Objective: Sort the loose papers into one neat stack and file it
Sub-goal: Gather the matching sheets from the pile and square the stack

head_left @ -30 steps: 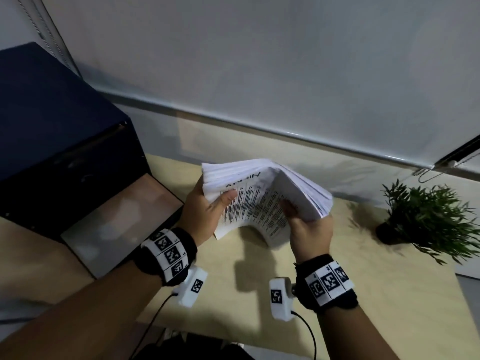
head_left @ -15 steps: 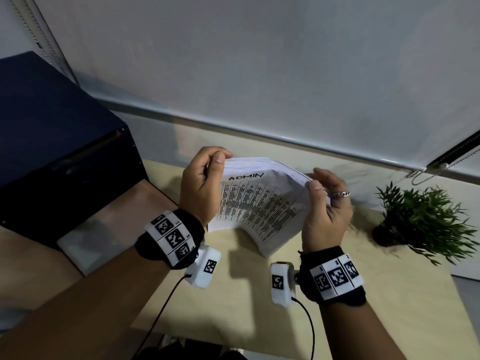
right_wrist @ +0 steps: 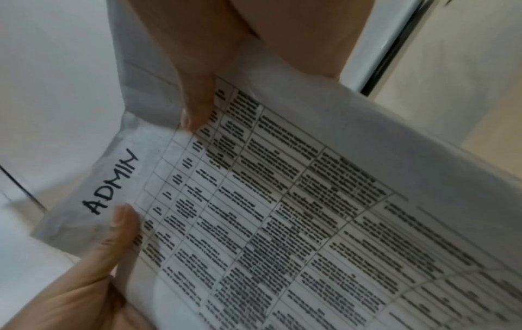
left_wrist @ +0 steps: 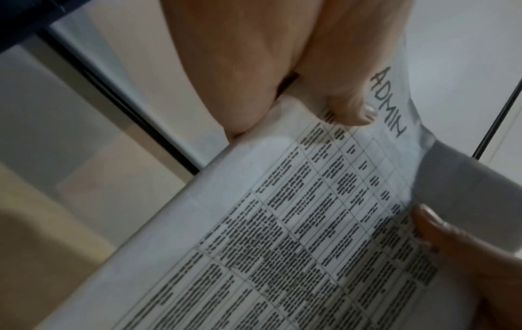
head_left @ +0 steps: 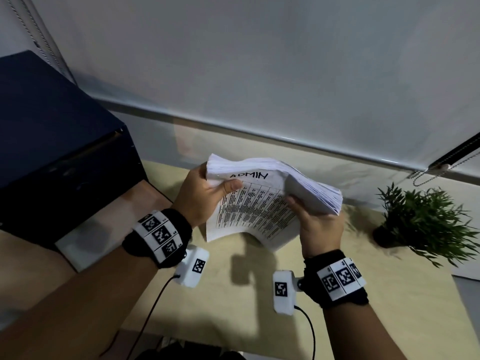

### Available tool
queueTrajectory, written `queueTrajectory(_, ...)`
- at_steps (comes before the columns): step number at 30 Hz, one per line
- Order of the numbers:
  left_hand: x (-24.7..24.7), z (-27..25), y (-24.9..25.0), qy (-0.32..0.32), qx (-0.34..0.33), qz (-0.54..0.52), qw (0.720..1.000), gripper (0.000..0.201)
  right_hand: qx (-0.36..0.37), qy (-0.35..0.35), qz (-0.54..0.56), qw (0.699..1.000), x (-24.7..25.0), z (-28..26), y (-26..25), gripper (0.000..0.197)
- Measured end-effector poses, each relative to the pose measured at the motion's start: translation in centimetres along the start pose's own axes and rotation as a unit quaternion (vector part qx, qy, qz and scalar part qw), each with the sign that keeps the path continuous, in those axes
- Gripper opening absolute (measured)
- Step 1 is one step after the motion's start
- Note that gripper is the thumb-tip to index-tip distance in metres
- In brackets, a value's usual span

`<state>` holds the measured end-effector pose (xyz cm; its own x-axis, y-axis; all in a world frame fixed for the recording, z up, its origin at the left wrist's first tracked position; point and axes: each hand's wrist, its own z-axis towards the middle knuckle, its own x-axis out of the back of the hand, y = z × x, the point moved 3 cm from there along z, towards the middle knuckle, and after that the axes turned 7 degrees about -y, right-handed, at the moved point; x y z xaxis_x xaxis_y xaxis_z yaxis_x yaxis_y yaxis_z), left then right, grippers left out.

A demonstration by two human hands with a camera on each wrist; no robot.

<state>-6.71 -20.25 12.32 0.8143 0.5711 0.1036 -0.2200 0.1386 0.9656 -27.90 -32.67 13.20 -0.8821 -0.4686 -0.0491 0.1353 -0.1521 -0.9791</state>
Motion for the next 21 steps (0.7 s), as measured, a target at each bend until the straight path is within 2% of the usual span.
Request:
queueTrajectory(3,0.1,-0.7,-1.3,-0.005,0.009,-0.002,1.000,0.053,-0.020,-0.005,-0.001,1.000,0.1,-0.8,1.0,0.024)
queueTrajectory(4,0.0,-1.1,-2.0,-0.011,0.017,-0.007,1.000,0.058,-0.040,-0.014,-0.003,0.999,0.1,-1.3,1.6,0.026)
queueTrajectory(5,-0.1,-1.4,-2.6,-0.015,0.024,-0.007,1.000,0.062,-0.063,-0.014,-0.007,0.998,0.0,-1.8,2.0,0.037)
queueTrajectory(7,-0.1,-1.8,-3.2,-0.011,0.017,0.015,1.000,0.060,-0.084,-0.017,-0.007,0.996,0.1,-1.8,2.7,0.019)
queueTrajectory(9,-0.5,-2.0,-3.4,-0.011,0.020,0.018,1.000,0.051,-0.072,-0.022,-0.031,0.997,0.0,-1.7,3.0,0.043)
queueTrajectory(10,-0.8,-2.2,-3.4,-0.008,0.022,0.018,1.000,0.046,-0.073,-0.018,-0.035,0.997,-0.1,-1.8,3.1,0.047)
queueTrajectory(16,-0.8,-1.0,-1.5,-0.008,0.027,0.024,0.999,0.032,-0.100,-0.002,-0.025,0.995,-0.1,-0.9,1.4,0.016)
queueTrajectory(17,-0.5,-0.6,-1.6,-0.031,0.046,0.032,0.998,0.034,-0.112,0.005,-0.012,0.994,0.1,-0.5,1.5,0.013)
queueTrajectory(19,0.2,-0.4,-3.6,-0.102,0.122,0.045,0.986,0.040,-0.157,0.039,0.035,0.986,0.5,-0.1,2.5,0.012)
queueTrajectory(21,1.3,-1.6,-6.5,-0.171,0.211,0.064,0.960,0.049,-0.228,0.096,0.089,0.965,1.8,-0.2,4.8,0.020)
